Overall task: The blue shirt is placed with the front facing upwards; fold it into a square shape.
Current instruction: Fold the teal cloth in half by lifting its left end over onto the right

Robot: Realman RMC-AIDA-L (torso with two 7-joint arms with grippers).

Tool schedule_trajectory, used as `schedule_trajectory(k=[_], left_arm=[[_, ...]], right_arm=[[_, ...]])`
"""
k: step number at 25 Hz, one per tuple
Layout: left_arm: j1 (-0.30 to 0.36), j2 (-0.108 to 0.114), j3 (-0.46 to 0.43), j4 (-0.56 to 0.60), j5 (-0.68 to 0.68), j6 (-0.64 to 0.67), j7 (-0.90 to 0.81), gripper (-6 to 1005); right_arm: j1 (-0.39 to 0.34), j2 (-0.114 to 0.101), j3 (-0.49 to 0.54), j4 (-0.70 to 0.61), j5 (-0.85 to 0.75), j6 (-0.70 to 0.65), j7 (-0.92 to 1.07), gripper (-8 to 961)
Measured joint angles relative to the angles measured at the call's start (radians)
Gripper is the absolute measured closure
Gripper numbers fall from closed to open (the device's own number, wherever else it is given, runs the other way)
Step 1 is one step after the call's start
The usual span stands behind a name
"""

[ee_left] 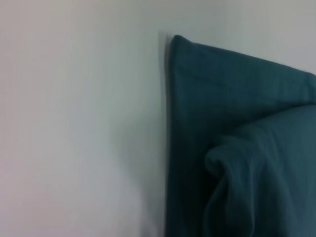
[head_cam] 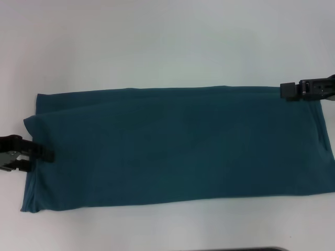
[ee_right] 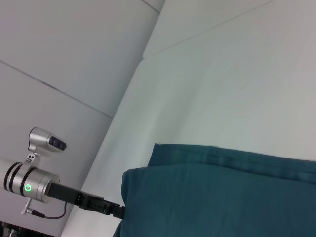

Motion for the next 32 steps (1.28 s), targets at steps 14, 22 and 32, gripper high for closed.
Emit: schedule_trajectory(k=[14,22,32], left_arm=[[-0.01,-0.005,0.005,0.017,0.0,0.0,0.0,266],[-0.015,-0.008,0.015,0.027,0.0,0.0,0.001,267],[-0.016,-0.012,0.016,0.027,0.0,-0.005,0.001,267]], right_arm=[[-0.002,0.0,0.0,-0.002,0.0,0.0,0.0,59],[-0.004,-0.001,0.0,-0.002,0.0,0.0,0.0,59],[-0.008,-0.002,0.0,-0.002,0.0,0.0,0.0,59]])
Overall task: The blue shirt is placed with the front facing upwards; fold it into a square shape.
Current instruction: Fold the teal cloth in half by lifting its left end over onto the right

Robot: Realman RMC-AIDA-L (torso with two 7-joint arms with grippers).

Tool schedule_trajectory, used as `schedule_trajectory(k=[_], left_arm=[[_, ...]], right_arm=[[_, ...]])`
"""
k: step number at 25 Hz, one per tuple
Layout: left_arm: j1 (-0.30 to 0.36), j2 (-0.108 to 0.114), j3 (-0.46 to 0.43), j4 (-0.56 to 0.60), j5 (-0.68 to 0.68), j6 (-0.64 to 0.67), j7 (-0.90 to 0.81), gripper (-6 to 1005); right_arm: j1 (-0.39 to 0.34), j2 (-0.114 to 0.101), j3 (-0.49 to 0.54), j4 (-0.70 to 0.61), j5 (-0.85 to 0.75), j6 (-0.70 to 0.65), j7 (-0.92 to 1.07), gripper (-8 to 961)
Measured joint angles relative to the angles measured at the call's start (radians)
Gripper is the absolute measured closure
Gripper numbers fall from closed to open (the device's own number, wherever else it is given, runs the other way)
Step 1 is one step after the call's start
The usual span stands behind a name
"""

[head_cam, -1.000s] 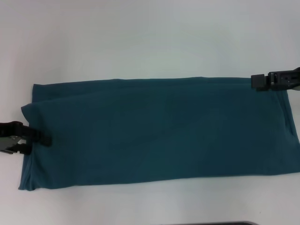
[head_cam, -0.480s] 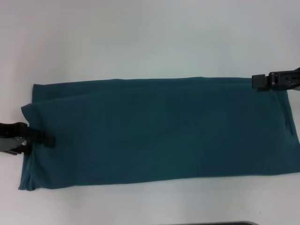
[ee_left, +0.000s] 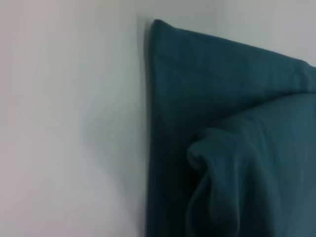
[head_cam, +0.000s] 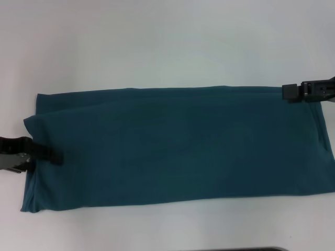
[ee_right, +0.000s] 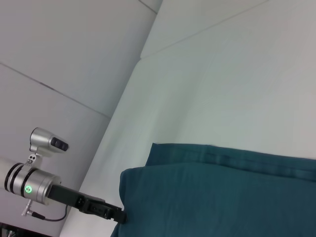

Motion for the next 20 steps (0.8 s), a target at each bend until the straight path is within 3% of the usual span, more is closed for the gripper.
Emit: schedule_trajectory(k=[20], left_arm=[[-0.025,-0.033,0.017,0.014,-0.01,0.005,0.015,266]], right_arm=[[0.002,0.0,0.0,0.0,0.0,0.0,0.0,59]])
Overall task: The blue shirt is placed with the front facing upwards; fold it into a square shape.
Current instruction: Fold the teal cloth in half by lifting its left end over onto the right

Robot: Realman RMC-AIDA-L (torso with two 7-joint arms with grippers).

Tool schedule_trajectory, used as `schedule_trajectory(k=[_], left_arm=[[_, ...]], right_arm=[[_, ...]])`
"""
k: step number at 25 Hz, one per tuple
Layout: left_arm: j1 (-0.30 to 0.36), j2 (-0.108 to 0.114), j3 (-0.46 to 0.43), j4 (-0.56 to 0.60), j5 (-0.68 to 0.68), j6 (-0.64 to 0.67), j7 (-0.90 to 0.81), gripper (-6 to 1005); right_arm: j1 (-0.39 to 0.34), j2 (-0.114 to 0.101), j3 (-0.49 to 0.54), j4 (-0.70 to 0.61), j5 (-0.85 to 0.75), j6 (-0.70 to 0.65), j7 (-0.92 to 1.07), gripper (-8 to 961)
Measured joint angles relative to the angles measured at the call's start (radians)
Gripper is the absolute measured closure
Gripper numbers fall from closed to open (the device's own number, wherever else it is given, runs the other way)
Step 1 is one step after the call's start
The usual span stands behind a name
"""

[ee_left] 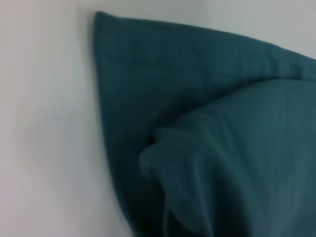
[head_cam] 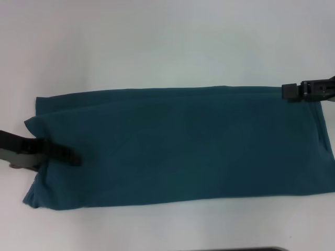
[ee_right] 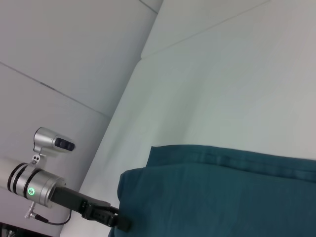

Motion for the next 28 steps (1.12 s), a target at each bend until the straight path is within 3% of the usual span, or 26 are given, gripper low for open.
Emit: schedule_trajectory(k=[7,14,19,28], left_arm=[[-0.02,-0.013,-0.003,0.0,-0.04,0.017,0.026,266],[-0.006,0.002,-0.031,-0.004,-0.145,0.052,0.044,267],[-0.006,0.027,-0.04,0.036,-0.155,0.056,0.057,380],[-0.007,0.028,-0.035,0.046,-0.157,0.058,0.061,753]], right_arm=[[0.002,0.0,0.0,0.0,0.0,0.0,0.0,59],[0.002,0.0,0.0,0.0,0.0,0.002,-0.001,59],[0.0,0.0,0.001,-0.001,0.0,0.002,-0.003,59],[0.008,0.0,0.0,-0.003,0.0,0.001,-0.002,59]])
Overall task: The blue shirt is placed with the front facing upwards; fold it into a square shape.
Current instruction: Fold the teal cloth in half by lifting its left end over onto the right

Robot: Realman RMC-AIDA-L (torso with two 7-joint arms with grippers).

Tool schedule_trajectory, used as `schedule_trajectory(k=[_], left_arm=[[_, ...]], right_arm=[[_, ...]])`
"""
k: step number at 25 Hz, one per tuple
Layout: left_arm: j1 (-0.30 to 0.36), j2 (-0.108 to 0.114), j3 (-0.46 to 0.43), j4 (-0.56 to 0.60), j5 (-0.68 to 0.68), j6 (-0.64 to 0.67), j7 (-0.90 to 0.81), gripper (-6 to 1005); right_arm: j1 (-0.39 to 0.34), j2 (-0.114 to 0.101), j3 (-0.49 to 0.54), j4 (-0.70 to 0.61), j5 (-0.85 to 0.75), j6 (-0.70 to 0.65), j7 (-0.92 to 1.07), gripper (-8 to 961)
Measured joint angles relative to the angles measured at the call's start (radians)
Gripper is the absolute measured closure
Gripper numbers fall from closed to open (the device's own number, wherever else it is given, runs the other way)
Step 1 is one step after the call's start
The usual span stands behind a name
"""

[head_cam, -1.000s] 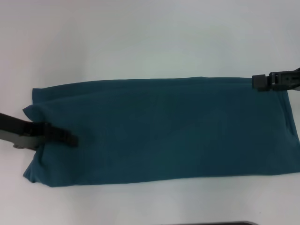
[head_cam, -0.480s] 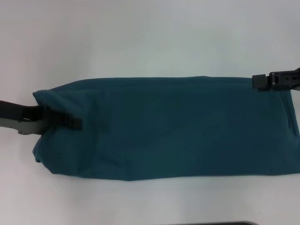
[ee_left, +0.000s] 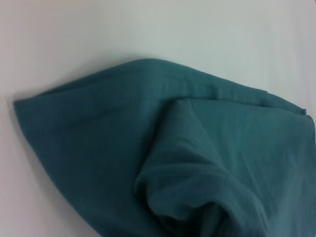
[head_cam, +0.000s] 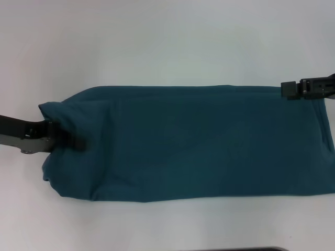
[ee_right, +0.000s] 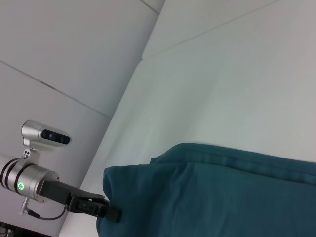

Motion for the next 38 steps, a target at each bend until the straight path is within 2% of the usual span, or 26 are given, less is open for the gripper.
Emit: schedule_trajectory(k=[2,13,21,29,34,38], left_arm=[[0.0,0.0,0.0,0.0,0.0,0.001,-0.001,830],[-0.001,0.002,-0.005,-0.006,-0.034,0.069,0.03,900],[0.026,0.025,-0.005,-0.029,-0.052,0.092,0.031,901],[0.062,0.072,-0.04,-0.07,-0.05,0.119,0.016,900],[0.07,0.121,-0.085,-0.067,-0.029,0.13,0.015,901],[0.072,0.14,-0.137,-0.071,0.026,0.139,0.015,901]], right_arm=[[0.0,0.0,0.0,0.0,0.0,0.0,0.0,59],[0.0,0.0,0.0,0.003,0.0,0.0,0.001,59],[0.002,0.0,0.001,0.005,0.001,0.0,0.002,59],[0.001,0.0,0.0,0.006,0.001,0.001,0.002,61],[-0.002,0.0,0.0,0.006,0.001,0.002,0.002,65],[-0.004,0.0,0.0,0.006,0.0,0.002,0.002,68]])
